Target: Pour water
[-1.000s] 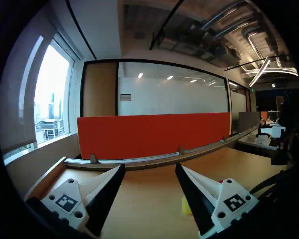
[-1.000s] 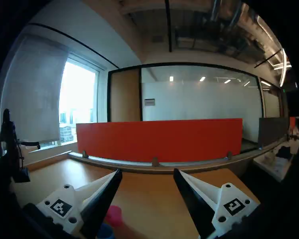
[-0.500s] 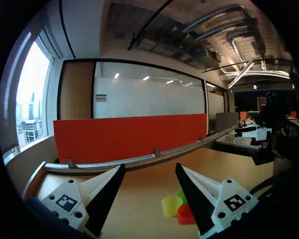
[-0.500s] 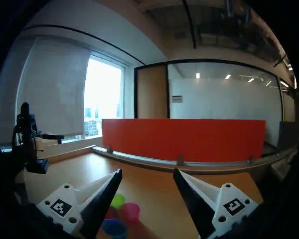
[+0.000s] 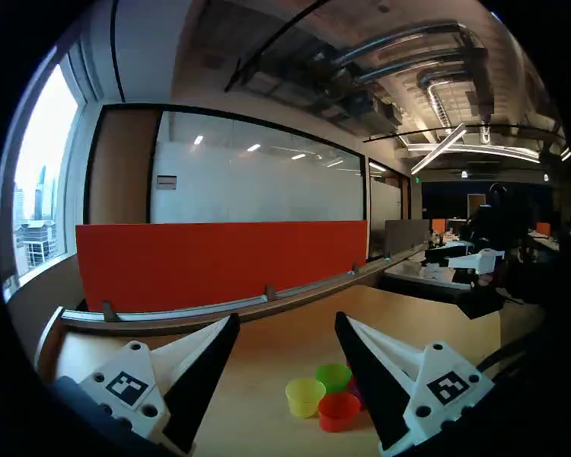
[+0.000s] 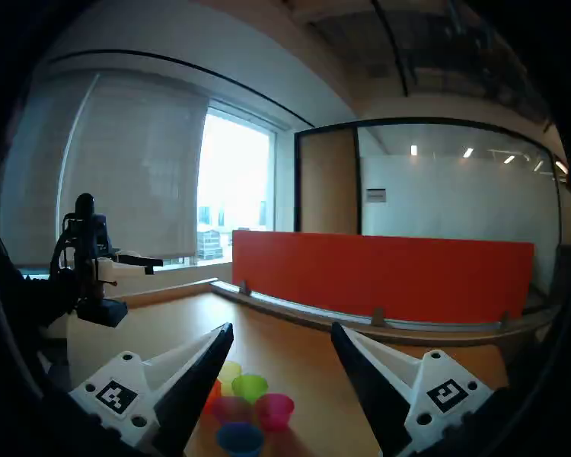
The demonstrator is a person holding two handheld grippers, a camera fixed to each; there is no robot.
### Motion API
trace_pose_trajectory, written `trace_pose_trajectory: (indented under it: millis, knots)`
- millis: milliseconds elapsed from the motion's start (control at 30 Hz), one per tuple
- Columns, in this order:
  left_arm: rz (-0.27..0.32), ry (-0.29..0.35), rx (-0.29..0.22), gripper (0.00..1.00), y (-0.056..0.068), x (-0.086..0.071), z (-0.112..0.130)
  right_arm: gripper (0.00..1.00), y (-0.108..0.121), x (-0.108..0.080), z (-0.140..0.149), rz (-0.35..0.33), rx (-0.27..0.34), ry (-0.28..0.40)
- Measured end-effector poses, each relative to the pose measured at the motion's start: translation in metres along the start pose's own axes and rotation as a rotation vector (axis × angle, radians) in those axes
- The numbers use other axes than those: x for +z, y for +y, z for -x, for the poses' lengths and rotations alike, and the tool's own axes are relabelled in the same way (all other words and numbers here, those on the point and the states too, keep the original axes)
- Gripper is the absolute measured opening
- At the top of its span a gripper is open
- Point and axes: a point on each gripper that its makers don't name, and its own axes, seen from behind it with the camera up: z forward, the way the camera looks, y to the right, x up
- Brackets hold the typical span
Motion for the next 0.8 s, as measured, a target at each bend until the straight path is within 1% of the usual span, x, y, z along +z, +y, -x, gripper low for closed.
trace_pose_trajectory:
  millis: [267,367,467,567,800]
  knots:
    - [0.080,-0.049,0.024,0.93,0.014,0.005,0.010,1.00,-0.004,0.000,0.013,-0.032,-0.006,-0.069]
    - [0.110,-0.074,0.047,0.93,0.019,0.008,0.015,1.00,-0.006,-0.001,0.020,-0.047,-0.018,-0.104]
    - [0.127,-0.097,0.067,0.93,0.020,0.010,0.021,0.99,-0.009,-0.002,0.028,-0.065,-0.035,-0.136]
    - [0.153,-0.122,0.077,0.93,0.024,0.012,0.027,1.00,-0.013,-0.002,0.035,-0.081,-0.054,-0.163]
    - [0.202,-0.165,0.078,0.93,0.031,0.017,0.038,1.00,-0.020,-0.002,0.038,-0.113,-0.081,-0.185]
